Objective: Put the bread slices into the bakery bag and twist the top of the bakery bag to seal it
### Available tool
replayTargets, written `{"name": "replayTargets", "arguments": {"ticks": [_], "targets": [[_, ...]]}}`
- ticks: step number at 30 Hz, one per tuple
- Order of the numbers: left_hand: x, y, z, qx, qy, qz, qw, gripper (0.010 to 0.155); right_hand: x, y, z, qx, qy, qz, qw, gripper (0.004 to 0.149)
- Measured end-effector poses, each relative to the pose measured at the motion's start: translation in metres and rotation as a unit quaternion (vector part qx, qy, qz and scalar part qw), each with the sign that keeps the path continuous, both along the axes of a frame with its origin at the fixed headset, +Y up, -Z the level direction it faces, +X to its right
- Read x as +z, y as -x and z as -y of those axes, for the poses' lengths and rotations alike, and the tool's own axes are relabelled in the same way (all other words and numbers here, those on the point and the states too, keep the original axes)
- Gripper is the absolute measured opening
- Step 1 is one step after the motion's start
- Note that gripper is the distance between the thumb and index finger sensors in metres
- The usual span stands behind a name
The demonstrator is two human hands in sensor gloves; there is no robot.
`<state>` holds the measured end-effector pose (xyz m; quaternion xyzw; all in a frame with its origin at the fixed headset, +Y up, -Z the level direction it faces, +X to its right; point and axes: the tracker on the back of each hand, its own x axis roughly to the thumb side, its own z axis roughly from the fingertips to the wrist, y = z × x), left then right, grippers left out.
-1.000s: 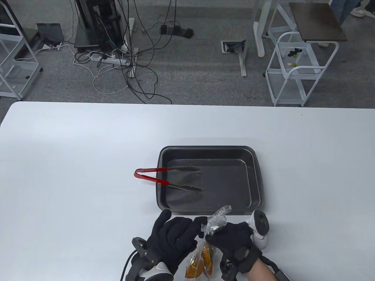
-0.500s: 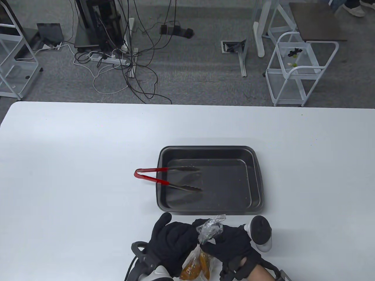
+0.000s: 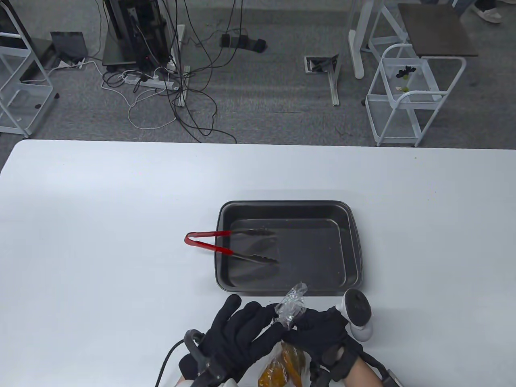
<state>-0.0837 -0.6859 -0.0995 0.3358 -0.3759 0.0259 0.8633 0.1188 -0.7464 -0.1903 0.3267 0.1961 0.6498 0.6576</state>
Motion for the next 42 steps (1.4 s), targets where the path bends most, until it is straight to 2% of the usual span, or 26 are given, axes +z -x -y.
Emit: {"name": "replayTargets", "arguments": {"ticks": [3, 5, 8, 11, 13, 15, 16, 17, 18, 19, 20, 22, 23, 24, 25, 26, 27, 28, 29, 30, 31, 33, 34, 38, 40, 42], "targets": [[0.003, -0.005, 0.000, -0.015, -0.049, -0.015, 0.999, 0.048, 0.002, 0.003, -0.001, 0.009, -0.002, 0.008, 1.000, 0.053], [0.001, -0.007, 0.002, -0.014, -0.052, -0.006, 0.999, 0.042, 0.003, 0.003, -0.001, 0.008, 0.005, 0.011, 1.000, 0.053], [-0.003, -0.008, 0.005, -0.007, -0.038, -0.022, 0.999, 0.042, 0.005, 0.004, -0.003, 0.001, 0.005, 0.036, 0.999, 0.052], [-0.013, -0.007, 0.008, 0.011, 0.009, -0.047, 0.999, 0.043, 0.007, 0.004, -0.011, 0.038, -0.036, 0.079, 0.996, 0.052], [-0.025, -0.001, 0.012, 0.095, 0.117, -0.035, 0.988, 0.044, 0.011, 0.003, -0.018, 0.071, -0.079, 0.110, 0.988, 0.052], [-0.042, 0.007, 0.018, 0.168, 0.248, -0.023, 0.954, 0.045, 0.016, 0.003, -0.026, 0.102, -0.141, 0.141, 0.975, 0.052], [-0.046, 0.009, 0.021, 0.199, 0.290, -0.019, 0.936, 0.045, 0.018, 0.003, -0.027, 0.109, -0.158, 0.150, 0.970, 0.053], [-0.055, 0.012, 0.028, 0.249, 0.385, -0.021, 0.889, 0.046, 0.023, 0.005, -0.032, 0.129, -0.216, 0.184, 0.950, 0.053], [-0.060, 0.014, 0.032, 0.270, 0.445, -0.007, 0.854, 0.046, 0.025, 0.006, -0.036, 0.141, -0.252, 0.197, 0.937, 0.053], [-0.067, 0.017, 0.039, 0.305, 0.523, 0.020, 0.796, 0.045, 0.028, 0.007, -0.039, 0.165, -0.296, 0.207, 0.918, 0.053], [-0.073, 0.020, 0.047, 0.336, 0.573, 0.037, 0.747, 0.045, 0.032, 0.009, -0.042, 0.192, -0.342, 0.211, 0.895, 0.053], [-0.080, 0.023, 0.057, 0.360, 0.603, 0.069, 0.708, 0.044, 0.033, 0.010, -0.045, 0.206, -0.369, 0.221, 0.879, 0.053], [-0.081, 0.025, 0.060, 0.361, 0.617, 0.067, 0.696, 0.044, 0.032, 0.009, -0.045, 0.202, -0.360, 0.224, 0.883, 0.053], [-0.083, 0.028, 0.061, 0.364, 0.621, 0.081, 0.689, 0.043, 0.028, 0.008, -0.043, 0.184, -0.327, 0.211, 0.902, 0.052], [-0.083, 0.030, 0.061, 0.367, 0.610, 0.090, 0.696, 0.043, 0.026, 0.005, -0.040, 0.172, -0.300, 0.208, 0.915, 0.052], [-0.081, 0.033, 0.056, 0.366, 0.581, 0.088, 0.722, 0.043, 0.022, 0.001, -0.038, 0.157, -0.268, 0.213, 0.926, 0.052], [-0.078, 0.035, 0.049, 0.348, 0.542, 0.079, 0.761, 0.045, 0.016, -0.003, -0.035, 0.148, -0.236, 0.208, 0.938, 0.052], [-0.071, 0.037, 0.040, 0.294, 0.464, 0.055, 0.834, 0.046, 0.012, -0.008, -0.032, 0.132, -0.202, 0.195, 0.951, 0.052], [-0.060, 0.035, 0.029, 0.211, 0.354, 0.015, 0.911, 0.051, 0.005, -0.013, -0.027, 0.106, -0.145, 0.184, 0.966, 0.052], [-0.052, 0.033, 0.024, 0.156, 0.276, -0.011, 0.948, 0.060, 0.003, -0.014, -0.025, 0.100, -0.127, 0.174, 0.971, 0.052], [-0.040, 0.026, 0.016, 0.067, 0.140, -0.035, 0.987, 0.066, -0.001, -0.017, -0.019, 0.078, -0.081, 0.147, 0.983, 0.052], [-0.025, 0.013, 0.009, -0.033, 0.021, -0.050, 0.998, 0.075, -0.007, -0.018, -0.009, 0.048, -0.010, 0.103, 0.993, 0.052], [-0.021, 0.008, 0.008, -0.041, 0.000, -0.040, 0.998, 0.074, -0.009, -0.016, -0.004, 0.029, 0.023, 0.069, 0.997, 0.052], [-0.008, -0.014, 0.012, -0.081, -0.039, -0.008, 0.996, 0.064, -0.008, -0.003, 0.012, -0.014, 0.130, -0.030, 0.991, 0.052], [-0.005, -0.017, 0.013, -0.098, -0.064, -0.001, 0.993, 0.063, -0.007, 0.001, 0.018, -0.015, 0.152, -0.037, 0.988, 0.052], [-0.004, -0.017, 0.014, -0.106, -0.071, -0.001, 0.992, 0.055, -0.005, 0.005, 0.023, -0.022, 0.179, -0.035, 0.983, 0.052]]}}
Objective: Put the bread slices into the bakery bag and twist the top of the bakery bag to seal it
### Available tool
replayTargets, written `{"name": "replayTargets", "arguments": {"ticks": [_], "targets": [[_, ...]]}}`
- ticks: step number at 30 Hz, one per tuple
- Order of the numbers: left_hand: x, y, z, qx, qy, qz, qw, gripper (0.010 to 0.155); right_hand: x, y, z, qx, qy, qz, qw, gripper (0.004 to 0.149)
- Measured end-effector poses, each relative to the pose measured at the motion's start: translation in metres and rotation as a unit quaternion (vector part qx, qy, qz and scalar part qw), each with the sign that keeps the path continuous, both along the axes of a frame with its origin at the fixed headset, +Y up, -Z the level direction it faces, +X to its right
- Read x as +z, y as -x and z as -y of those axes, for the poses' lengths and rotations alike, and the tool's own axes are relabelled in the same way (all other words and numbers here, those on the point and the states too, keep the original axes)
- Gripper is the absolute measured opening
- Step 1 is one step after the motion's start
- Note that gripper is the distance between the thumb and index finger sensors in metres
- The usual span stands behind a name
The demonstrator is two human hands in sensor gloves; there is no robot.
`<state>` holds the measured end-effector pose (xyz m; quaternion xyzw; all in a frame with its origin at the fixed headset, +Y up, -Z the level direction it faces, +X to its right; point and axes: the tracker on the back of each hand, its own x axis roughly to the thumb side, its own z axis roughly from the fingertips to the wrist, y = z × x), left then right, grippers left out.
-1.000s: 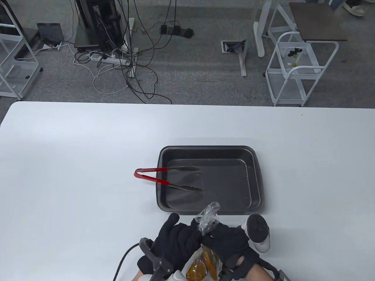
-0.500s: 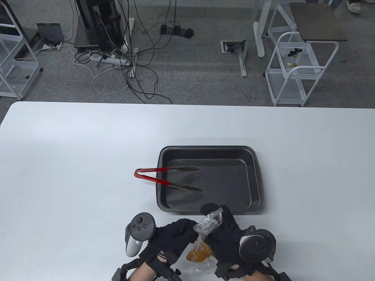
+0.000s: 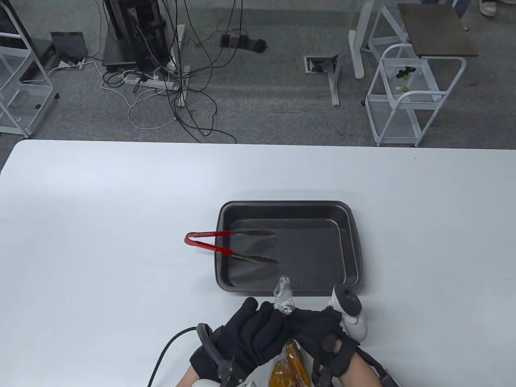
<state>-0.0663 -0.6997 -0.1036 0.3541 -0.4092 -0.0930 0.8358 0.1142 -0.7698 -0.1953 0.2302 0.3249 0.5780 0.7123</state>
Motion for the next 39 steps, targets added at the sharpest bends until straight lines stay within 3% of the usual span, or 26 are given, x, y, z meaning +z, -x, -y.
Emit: {"name": "replayTargets", "arguments": {"ticks": [4, 7, 9, 11, 13, 14, 16, 17, 18, 19, 20, 21, 22, 23, 24, 25, 26, 27, 29, 30, 31, 32, 33, 34, 36, 39], "targets": [[-0.002, 0.001, 0.000, 0.018, 0.000, -0.001, 1.000, 0.041, 0.003, 0.005, 0.001, 0.022, -0.010, -0.002, 1.000, 0.052], [-0.007, 0.002, -0.004, 0.043, 0.007, -0.032, 0.999, 0.041, 0.009, 0.009, -0.002, 0.006, -0.019, 0.009, 1.000, 0.053], [-0.015, 0.008, -0.003, 0.135, 0.090, -0.061, 0.985, 0.042, 0.011, 0.010, -0.008, 0.011, -0.056, 0.051, 0.997, 0.053], [-0.023, 0.014, -0.001, 0.174, 0.137, -0.089, 0.971, 0.043, 0.013, 0.010, -0.014, 0.035, -0.103, 0.083, 0.991, 0.053], [-0.032, 0.020, 0.002, 0.250, 0.230, -0.103, 0.935, 0.043, 0.016, 0.009, -0.022, 0.077, -0.177, 0.122, 0.974, 0.053], [-0.037, 0.024, 0.005, 0.281, 0.294, -0.107, 0.907, 0.044, 0.018, 0.009, -0.027, 0.098, -0.219, 0.149, 0.959, 0.053], [-0.046, 0.031, 0.013, 0.362, 0.411, -0.100, 0.830, 0.044, 0.023, 0.008, -0.036, 0.133, -0.303, 0.186, 0.925, 0.053], [-0.052, 0.035, 0.020, 0.391, 0.486, -0.083, 0.777, 0.044, 0.025, 0.008, -0.041, 0.149, -0.334, 0.188, 0.912, 0.053], [-0.057, 0.039, 0.028, 0.424, 0.556, -0.055, 0.712, 0.044, 0.031, 0.008, -0.047, 0.182, -0.403, 0.200, 0.874, 0.053], [-0.059, 0.040, 0.033, 0.448, 0.599, -0.050, 0.662, 0.043, 0.033, 0.009, -0.050, 0.192, -0.430, 0.215, 0.856, 0.053], [-0.061, 0.042, 0.041, 0.470, 0.656, -0.030, 0.589, 0.043, 0.037, 0.010, -0.054, 0.203, -0.465, 0.222, 0.832, 0.053], [-0.062, 0.043, 0.045, 0.480, 0.680, -0.012, 0.554, 0.043, 0.039, 0.010, -0.055, 0.206, -0.479, 0.220, 0.825, 0.053], [-0.065, 0.044, 0.053, 0.486, 0.716, -0.005, 0.500, 0.042, 0.044, 0.012, -0.059, 0.221, -0.518, 0.216, 0.797, 0.053], [-0.067, 0.045, 0.061, 0.474, 0.764, 0.011, 0.437, 0.042, 0.050, 0.015, -0.062, 0.248, -0.571, 0.209, 0.754, 0.053], [-0.067, 0.046, 0.066, 0.470, 0.787, 0.027, 0.398, 0.042, 0.053, 0.018, -0.063, 0.278, -0.611, 0.210, 0.711, 0.052], [-0.068, 0.047, 0.071, 0.479, 0.793, 0.043, 0.374, 0.041, 0.054, 0.018, -0.065, 0.309, -0.629, 0.222, 0.678, 0.052], [-0.070, 0.047, 0.073, 0.485, 0.787, 0.049, 0.378, 0.041, 0.054, 0.018, -0.065, 0.314, -0.629, 0.226, 0.674, 0.052], [-0.074, 0.049, 0.070, 0.479, 0.776, 0.058, 0.407, 0.042, 0.051, 0.017, -0.064, 0.307, -0.612, 0.228, 0.692, 0.052], [-0.076, 0.055, 0.053, 0.441, 0.731, 0.068, 0.517, 0.049, 0.041, 0.011, -0.062, 0.282, -0.526, 0.235, 0.767, 0.052], [-0.071, 0.058, 0.038, 0.412, 0.657, 0.038, 0.630, 0.057, 0.034, 0.004, -0.059, 0.257, -0.470, 0.236, 0.811, 0.052], [-0.065, 0.058, 0.028, 0.388, 0.588, 0.004, 0.709, 0.064, 0.029, 0.000, -0.057, 0.241, -0.436, 0.240, 0.833, 0.052], [-0.052, 0.056, 0.016, 0.323, 0.442, -0.066, 0.834, 0.071, 0.023, -0.007, -0.053, 0.218, -0.385, 0.237, 0.865, 0.052], [-0.039, 0.048, 0.008, 0.229, 0.287, -0.097, 0.925, 0.075, 0.018, -0.012, -0.049, 0.195, -0.339, 0.237, 0.889, 0.053], [-0.030, 0.039, 0.002, 0.129, 0.163, -0.094, 0.974, 0.079, 0.013, -0.017, -0.046, 0.176, -0.302, 0.229, 0.909, 0.053], [-0.014, 0.020, -0.002, 0.021, 0.031, -0.077, 0.996, 0.081, 0.008, -0.022, -0.040, 0.150, -0.246, 0.207, 0.935, 0.053], [-0.009, 0.002, 0.004, 0.027, 0.040, -0.058, 0.997, 0.069, 0.005, -0.020, -0.034, 0.136, -0.202, 0.160, 0.957, 0.052]]}}
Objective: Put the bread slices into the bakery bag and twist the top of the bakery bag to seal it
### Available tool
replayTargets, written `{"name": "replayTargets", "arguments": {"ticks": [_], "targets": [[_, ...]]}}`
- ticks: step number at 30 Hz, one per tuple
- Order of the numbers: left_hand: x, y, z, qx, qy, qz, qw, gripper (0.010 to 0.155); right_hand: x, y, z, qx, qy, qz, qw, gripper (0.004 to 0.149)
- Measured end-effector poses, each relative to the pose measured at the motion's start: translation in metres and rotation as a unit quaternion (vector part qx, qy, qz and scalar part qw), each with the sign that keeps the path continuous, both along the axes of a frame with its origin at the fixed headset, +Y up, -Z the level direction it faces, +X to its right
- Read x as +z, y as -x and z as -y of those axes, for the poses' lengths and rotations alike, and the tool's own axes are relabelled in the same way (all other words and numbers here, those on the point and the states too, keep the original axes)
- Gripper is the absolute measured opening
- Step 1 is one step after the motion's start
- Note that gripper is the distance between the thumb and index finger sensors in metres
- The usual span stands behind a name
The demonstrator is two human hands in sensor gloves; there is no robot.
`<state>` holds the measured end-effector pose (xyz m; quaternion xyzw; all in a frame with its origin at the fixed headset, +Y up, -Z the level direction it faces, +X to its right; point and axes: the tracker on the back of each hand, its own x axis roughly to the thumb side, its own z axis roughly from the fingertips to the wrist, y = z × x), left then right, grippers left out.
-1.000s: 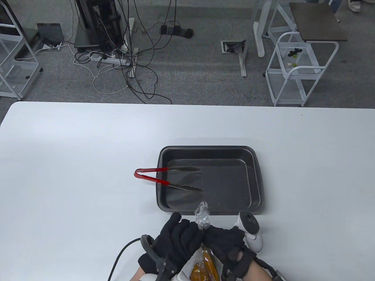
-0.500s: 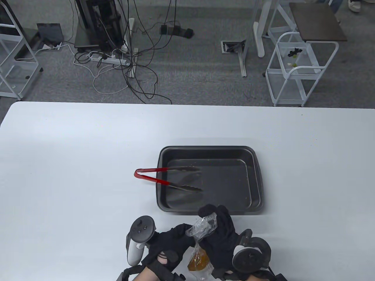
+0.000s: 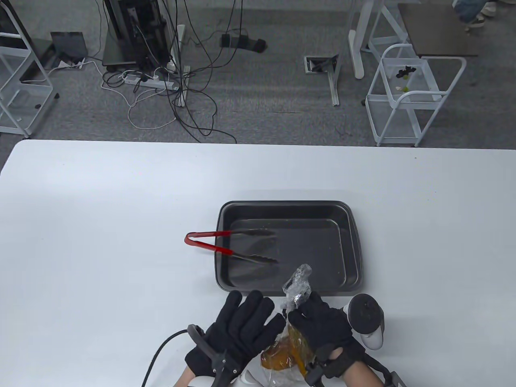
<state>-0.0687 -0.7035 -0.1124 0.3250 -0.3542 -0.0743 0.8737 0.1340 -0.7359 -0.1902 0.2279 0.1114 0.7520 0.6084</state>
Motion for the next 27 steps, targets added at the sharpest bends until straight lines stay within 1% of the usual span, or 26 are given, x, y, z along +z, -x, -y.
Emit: {"name": "replayTargets", "arguments": {"ticks": [1, 2, 3, 4, 5, 6, 7, 8, 12, 14, 15, 16, 17, 18, 19, 20, 21, 22, 23, 24, 25, 26, 27], "targets": [[0.000, -0.005, 0.003, -0.010, -0.013, -0.016, 1.000, 0.065, 0.001, 0.005, 0.003, -0.004, 0.023, -0.042, 0.999, 0.052], [0.001, -0.008, 0.005, -0.023, -0.032, -0.026, 0.999, 0.063, 0.003, 0.008, 0.005, -0.011, 0.040, -0.062, 0.997, 0.052], [0.001, -0.010, 0.005, -0.029, -0.042, -0.024, 0.998, 0.060, 0.003, 0.011, 0.006, -0.017, 0.052, -0.070, 0.996, 0.053], [0.002, -0.011, 0.006, -0.033, -0.047, -0.013, 0.998, 0.057, 0.004, 0.012, 0.010, -0.028, 0.080, -0.068, 0.994, 0.053], [0.004, -0.010, 0.006, -0.030, -0.055, -0.015, 0.998, 0.054, 0.004, 0.013, 0.011, -0.043, 0.085, -0.065, 0.993, 0.053], [0.004, -0.009, 0.005, -0.026, -0.051, -0.008, 0.998, 0.045, 0.003, 0.013, 0.013, -0.051, 0.094, -0.068, 0.992, 0.053], [0.003, -0.009, 0.006, -0.024, -0.047, -0.001, 0.999, 0.044, 0.004, 0.014, 0.014, -0.056, 0.119, -0.084, 0.988, 0.053], [0.003, -0.008, 0.005, -0.025, -0.045, -0.003, 0.999, 0.043, 0.005, 0.014, 0.014, -0.052, 0.127, -0.088, 0.987, 0.053], [-0.001, -0.004, 0.007, -0.017, -0.008, 0.023, 1.000, 0.038, 0.009, 0.016, 0.012, 0.009, 0.082, -0.061, 0.995, 0.053], [-0.007, 0.000, 0.005, 0.032, 0.035, 0.021, 0.999, 0.037, 0.012, 0.018, 0.009, 0.029, 0.047, -0.044, 0.997, 0.053], [-0.013, 0.007, 0.005, 0.099, 0.090, 0.019, 0.991, 0.037, 0.016, 0.020, 0.007, 0.038, 0.004, -0.024, 0.999, 0.053], [-0.021, 0.016, 0.005, 0.180, 0.166, 0.031, 0.969, 0.037, 0.020, 0.023, 0.002, 0.048, -0.045, -0.003, 0.998, 0.053], [-0.026, 0.021, 0.006, 0.227, 0.214, 0.035, 0.949, 0.037, 0.022, 0.024, 0.000, 0.052, -0.064, 0.002, 0.997, 0.053], [-0.035, 0.030, 0.011, 0.299, 0.291, 0.039, 0.908, 0.037, 0.026, 0.027, -0.006, 0.064, -0.130, 0.018, 0.989, 0.054], [-0.043, 0.036, 0.016, 0.349, 0.348, 0.035, 0.869, 0.037, 0.028, 0.028, -0.010, 0.074, -0.164, 0.039, 0.983, 0.054], [-0.050, 0.042, 0.023, 0.388, 0.414, 0.035, 0.823, 0.037, 0.030, 0.030, -0.013, 0.091, -0.196, 0.052, 0.975, 0.054], [-0.057, 0.045, 0.032, 0.421, 0.499, 0.074, 0.754, 0.037, 0.032, 0.031, -0.017, 0.127, -0.241, 0.042, 0.961, 0.054], [-0.061, 0.046, 0.038, 0.445, 0.548, 0.085, 0.703, 0.037, 0.034, 0.031, -0.019, 0.139, -0.270, 0.048, 0.952, 0.054], [-0.065, 0.047, 0.050, 0.481, 0.624, 0.089, 0.609, 0.037, 0.037, 0.032, -0.021, 0.153, -0.300, 0.059, 0.940, 0.054], [-0.069, 0.046, 0.063, 0.498, 0.679, 0.127, 0.525, 0.037, 0.041, 0.034, -0.024, 0.174, -0.337, 0.050, 0.924, 0.054], [-0.070, 0.042, 0.074, 0.497, 0.728, 0.140, 0.451, 0.037, 0.044, 0.035, -0.026, 0.196, -0.361, 0.057, 0.910, 0.054], [-0.069, 0.041, 0.082, 0.481, 0.771, 0.137, 0.394, 0.038, 0.046, 0.036, -0.027, 0.211, -0.377, 0.060, 0.900, 0.053], [-0.069, 0.040, 0.090, 0.475, 0.793, 0.148, 0.351, 0.038, 0.049, 0.038, -0.027, 0.243, -0.409, 0.057, 0.878, 0.053]]}}
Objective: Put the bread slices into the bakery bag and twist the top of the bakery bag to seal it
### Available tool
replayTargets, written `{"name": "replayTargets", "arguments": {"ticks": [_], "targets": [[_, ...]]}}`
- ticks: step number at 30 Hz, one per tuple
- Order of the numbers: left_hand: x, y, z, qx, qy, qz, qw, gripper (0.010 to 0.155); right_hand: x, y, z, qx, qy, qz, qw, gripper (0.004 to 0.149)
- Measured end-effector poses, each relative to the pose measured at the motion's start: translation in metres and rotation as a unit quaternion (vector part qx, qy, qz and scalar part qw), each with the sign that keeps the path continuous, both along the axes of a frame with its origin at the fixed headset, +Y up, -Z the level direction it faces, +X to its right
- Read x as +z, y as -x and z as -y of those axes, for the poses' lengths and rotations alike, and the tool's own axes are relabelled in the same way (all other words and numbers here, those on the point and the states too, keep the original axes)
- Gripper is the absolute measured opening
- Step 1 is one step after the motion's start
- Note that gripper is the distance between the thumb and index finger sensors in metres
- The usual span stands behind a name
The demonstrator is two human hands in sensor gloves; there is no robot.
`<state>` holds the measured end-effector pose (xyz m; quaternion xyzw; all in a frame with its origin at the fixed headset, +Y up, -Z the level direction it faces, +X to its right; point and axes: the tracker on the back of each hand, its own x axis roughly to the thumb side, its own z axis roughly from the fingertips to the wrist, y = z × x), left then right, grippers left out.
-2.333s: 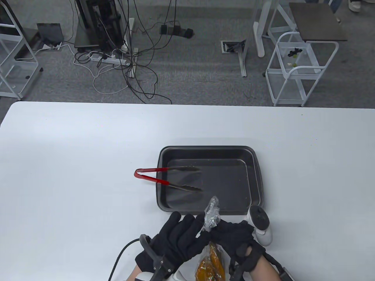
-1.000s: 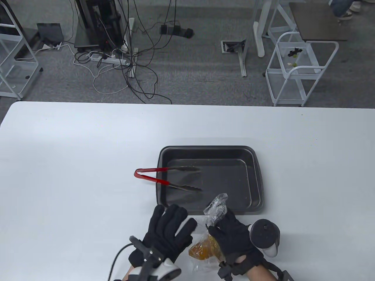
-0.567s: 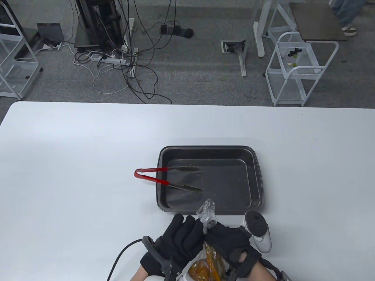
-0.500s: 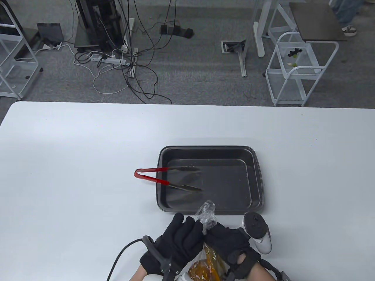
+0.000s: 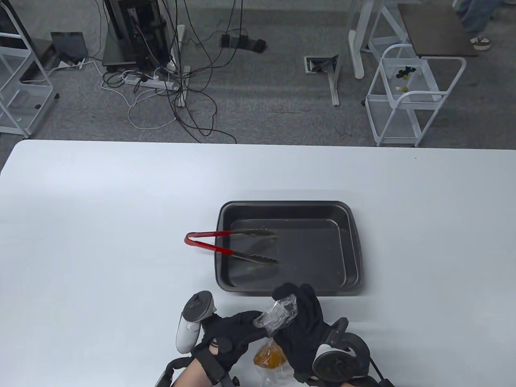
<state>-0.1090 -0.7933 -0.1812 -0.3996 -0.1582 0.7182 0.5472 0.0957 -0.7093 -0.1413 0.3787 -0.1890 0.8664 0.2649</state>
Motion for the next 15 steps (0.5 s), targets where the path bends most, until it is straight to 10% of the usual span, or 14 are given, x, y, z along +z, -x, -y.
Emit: {"name": "replayTargets", "arguments": {"ticks": [5, 11, 15], "targets": [[-0.005, 0.013, -0.008, -0.122, -0.073, -0.063, 0.988, 0.052, -0.008, -0.007, -0.008, 0.027, 0.051, 0.038, 0.998, 0.053], [0.010, 0.038, -0.055, -0.321, -0.283, -0.279, 0.860, 0.057, -0.049, -0.072, -0.027, 0.046, 0.222, 0.125, 0.966, 0.053], [0.018, 0.027, -0.063, -0.337, -0.317, -0.248, 0.851, 0.057, -0.086, -0.132, -0.024, 0.034, 0.340, 0.188, 0.921, 0.053]]}}
